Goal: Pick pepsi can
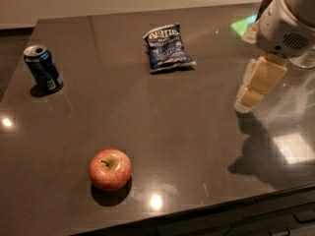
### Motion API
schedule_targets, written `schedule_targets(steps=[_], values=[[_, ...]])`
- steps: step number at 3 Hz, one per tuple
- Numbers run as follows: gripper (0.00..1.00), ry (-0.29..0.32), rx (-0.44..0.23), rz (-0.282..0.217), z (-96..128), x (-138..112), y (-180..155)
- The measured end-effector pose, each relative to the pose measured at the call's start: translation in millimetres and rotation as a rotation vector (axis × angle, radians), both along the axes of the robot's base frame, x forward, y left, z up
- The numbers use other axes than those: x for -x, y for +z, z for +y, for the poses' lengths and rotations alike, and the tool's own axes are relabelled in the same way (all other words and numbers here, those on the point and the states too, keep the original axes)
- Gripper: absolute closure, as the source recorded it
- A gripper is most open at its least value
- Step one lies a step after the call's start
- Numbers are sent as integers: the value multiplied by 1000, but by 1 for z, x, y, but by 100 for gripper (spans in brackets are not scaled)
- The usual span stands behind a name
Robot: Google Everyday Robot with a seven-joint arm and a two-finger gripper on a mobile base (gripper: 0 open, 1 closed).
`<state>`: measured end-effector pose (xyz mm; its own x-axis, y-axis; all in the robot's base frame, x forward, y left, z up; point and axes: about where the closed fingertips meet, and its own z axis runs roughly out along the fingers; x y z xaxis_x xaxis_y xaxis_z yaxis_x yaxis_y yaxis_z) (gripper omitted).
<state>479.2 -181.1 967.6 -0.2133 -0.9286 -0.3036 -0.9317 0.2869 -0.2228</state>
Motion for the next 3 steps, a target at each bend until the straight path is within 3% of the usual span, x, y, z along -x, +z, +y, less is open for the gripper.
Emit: schedule_targets(steps=[2, 3], values=[[0, 7, -159, -8, 67, -55, -3], [0, 37, -203, -14, 105, -67, -5]])
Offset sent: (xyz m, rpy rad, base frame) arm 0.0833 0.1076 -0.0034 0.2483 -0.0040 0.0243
